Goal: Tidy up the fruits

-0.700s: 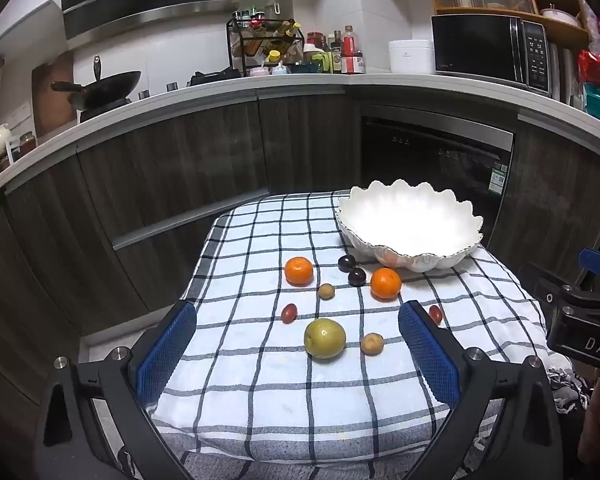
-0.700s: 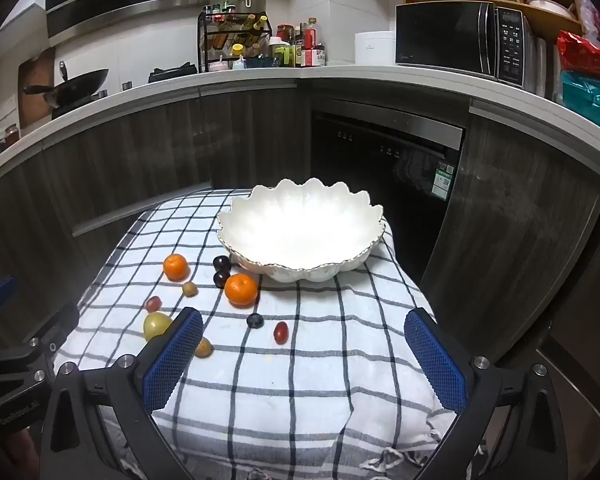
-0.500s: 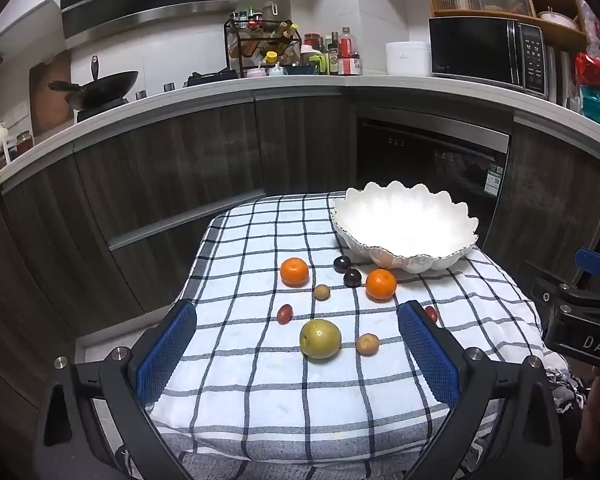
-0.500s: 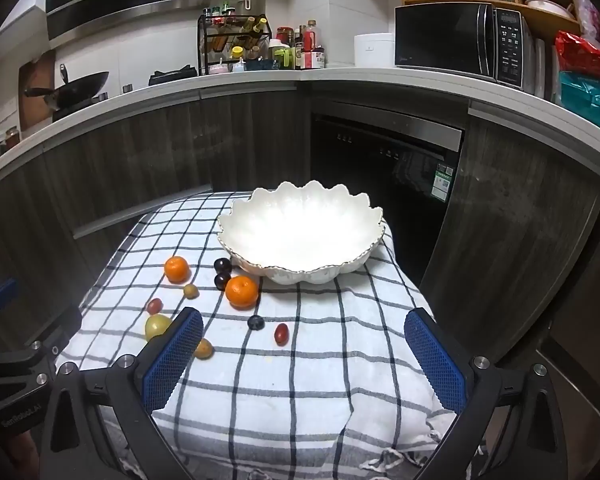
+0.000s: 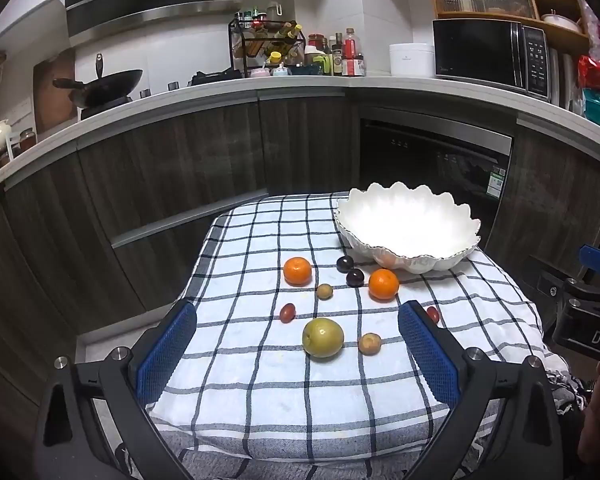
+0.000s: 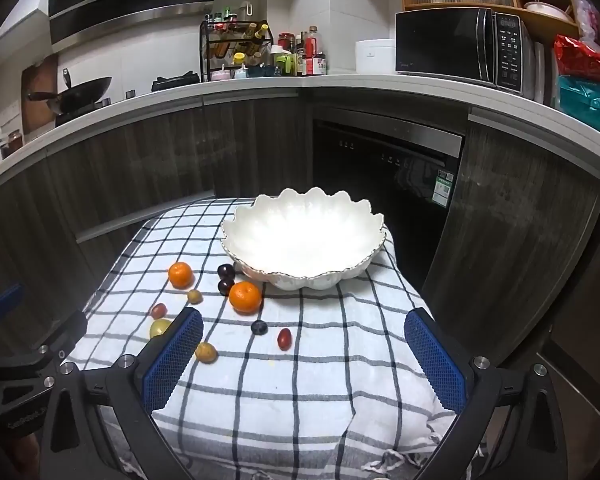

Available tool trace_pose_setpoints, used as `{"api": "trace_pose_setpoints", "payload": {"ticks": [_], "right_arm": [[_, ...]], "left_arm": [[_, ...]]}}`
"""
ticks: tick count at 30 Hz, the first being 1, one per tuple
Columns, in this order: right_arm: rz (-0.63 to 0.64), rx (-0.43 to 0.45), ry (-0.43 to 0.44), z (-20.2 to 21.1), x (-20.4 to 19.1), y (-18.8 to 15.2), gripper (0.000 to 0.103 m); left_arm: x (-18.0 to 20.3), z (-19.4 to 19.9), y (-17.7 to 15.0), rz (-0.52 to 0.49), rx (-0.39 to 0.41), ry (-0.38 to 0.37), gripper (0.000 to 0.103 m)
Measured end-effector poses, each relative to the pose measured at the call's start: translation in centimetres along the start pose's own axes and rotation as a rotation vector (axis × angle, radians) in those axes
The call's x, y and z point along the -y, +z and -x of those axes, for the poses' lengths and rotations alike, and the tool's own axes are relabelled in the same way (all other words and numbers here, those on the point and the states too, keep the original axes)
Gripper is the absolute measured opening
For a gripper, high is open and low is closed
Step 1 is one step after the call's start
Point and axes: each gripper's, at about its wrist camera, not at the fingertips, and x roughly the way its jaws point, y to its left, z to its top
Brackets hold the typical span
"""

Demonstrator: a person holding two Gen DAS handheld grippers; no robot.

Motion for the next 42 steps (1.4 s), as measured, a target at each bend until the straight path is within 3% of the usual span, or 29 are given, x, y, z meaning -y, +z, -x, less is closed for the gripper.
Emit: {"api": "trace_pose_setpoints", "payload": {"ticks": [42], "right_arm": [[-0.007, 0.008, 0.0, 0.12, -0.17, 0.03, 0.102]], "left_arm": [[-0.25, 0.09, -0.35, 0.015, 0.014, 0.008, 0.103]]}}
